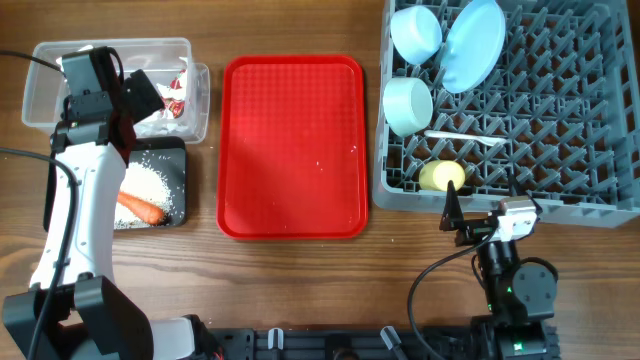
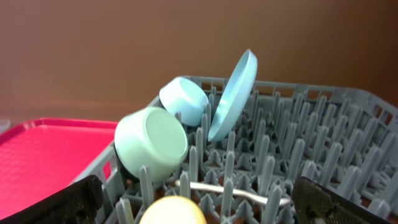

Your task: Sort waste into correct bins and load items into the dishwasher rack

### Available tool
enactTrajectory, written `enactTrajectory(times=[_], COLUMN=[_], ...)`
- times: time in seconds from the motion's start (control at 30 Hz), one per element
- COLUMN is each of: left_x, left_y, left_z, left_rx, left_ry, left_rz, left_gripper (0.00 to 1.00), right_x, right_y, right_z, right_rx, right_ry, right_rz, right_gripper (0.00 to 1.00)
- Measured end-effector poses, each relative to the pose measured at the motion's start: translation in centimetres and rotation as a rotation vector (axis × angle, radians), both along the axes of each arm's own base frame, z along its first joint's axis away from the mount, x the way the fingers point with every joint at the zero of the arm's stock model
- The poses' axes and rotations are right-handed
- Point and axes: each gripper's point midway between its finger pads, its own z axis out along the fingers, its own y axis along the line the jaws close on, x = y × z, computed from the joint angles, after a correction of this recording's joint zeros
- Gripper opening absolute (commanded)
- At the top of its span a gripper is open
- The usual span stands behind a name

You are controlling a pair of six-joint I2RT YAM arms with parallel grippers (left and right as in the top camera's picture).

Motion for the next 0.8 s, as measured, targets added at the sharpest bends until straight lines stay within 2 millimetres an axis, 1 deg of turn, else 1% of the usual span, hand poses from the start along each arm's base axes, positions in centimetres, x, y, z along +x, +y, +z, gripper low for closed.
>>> enactTrajectory(times=[0.03, 0.07, 0.13, 0.8], left_x=[0.01, 0.0, 0.01, 0.0], left_y=[0.0, 0.0, 0.0, 0.0], left_z=[0.01, 0.0, 0.01, 0.0], left_rx=[0.0, 0.0, 0.0, 0.0], left_ry=[0.0, 0.0, -0.001, 0.0], left_rz=[0.0, 0.0, 0.0, 0.0], left_gripper=[1.0, 1.0, 1.0, 1.0], right_x=[-0.08, -0.13, -0.24, -0.25], right_y=[0.0, 0.06, 0.2, 0.33], right_z=[-0.61, -0.73, -0.45, -0.45], right_rx=[-0.001, 0.0, 0.001, 0.001], right_ry=[0.011, 0.007, -0.006, -0.006], right_rz=[0.0, 0.004, 0.013, 0.02], right_gripper=[1.0, 1.0, 1.0, 1.0])
